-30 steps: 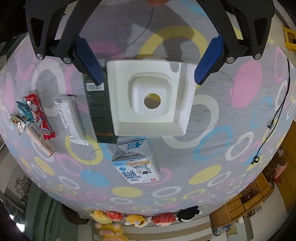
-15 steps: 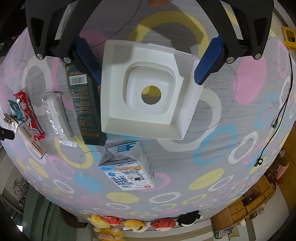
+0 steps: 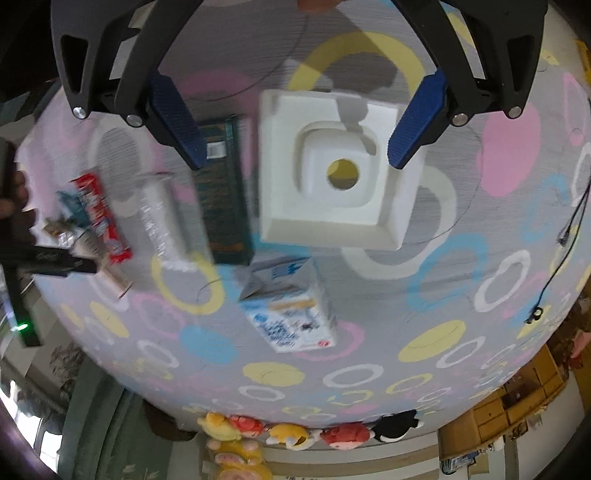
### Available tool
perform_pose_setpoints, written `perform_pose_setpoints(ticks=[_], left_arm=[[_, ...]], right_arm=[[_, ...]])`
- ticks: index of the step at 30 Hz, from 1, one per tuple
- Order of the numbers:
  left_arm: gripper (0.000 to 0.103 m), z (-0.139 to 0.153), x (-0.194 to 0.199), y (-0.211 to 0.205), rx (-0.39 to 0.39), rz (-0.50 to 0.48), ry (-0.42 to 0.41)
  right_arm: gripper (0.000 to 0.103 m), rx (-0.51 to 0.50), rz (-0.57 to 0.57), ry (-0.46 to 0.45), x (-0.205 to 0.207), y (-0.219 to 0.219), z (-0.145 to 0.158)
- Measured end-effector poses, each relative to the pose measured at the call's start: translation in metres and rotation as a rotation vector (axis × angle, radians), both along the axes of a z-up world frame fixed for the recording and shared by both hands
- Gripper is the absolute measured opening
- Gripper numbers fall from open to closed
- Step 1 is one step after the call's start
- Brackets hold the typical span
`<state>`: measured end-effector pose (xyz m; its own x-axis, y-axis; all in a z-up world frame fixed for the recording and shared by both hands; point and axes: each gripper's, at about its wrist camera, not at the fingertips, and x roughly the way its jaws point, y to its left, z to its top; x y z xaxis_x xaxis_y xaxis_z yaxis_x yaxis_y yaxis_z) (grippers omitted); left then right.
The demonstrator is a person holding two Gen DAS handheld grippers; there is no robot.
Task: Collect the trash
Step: 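Reach the left tool to the white tray while the right tool reaches the red-white box, then close the left tool on the white tray while the right tool grasps the red-white box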
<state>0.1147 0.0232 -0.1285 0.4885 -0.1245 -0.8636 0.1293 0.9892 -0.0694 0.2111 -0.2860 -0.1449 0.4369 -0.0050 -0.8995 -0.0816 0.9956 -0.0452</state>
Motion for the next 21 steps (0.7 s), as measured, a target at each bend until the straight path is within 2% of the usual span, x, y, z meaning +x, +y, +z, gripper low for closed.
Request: perform_pose_setpoints(ticks=[5, 7, 11, 13, 15, 21], left_arm=[[0.075, -0.007, 0.004, -0.007, 0.001, -0.018, 0.039], [0.075, -0.009, 0.006, -0.007, 0.003, -0.011, 0.039], [0.064, -0.007, 0.009, -0.005, -0.013, -0.010, 0.047], [0.060, -0.006, 0.010, -0.003, -0.038, -0.016, 0.054], [0.060, -0.006, 0.010, -0.002, -0.026, -0.016, 0.057], [0.061, -0.008, 0.011, -0.002, 0.013, -0.027, 0.051]], right_arm=[[0.098, 0.001, 0.022, 0.039, 0.010, 0.006, -0.015], [0.098, 0.002, 0.025, 0.051, 0.012, 0.007, -0.019], [0.096, 0.000, 0.040, 0.065, 0.016, 0.010, -0.025], [0.088, -0.003, 0.052, 0.075, 0.018, 0.013, -0.027], [0.079, 0.011, 0.067, 0.082, 0.019, 0.016, -0.029], [0.079, 0.004, 0.082, 0.076, 0.024, 0.017, -0.030]])
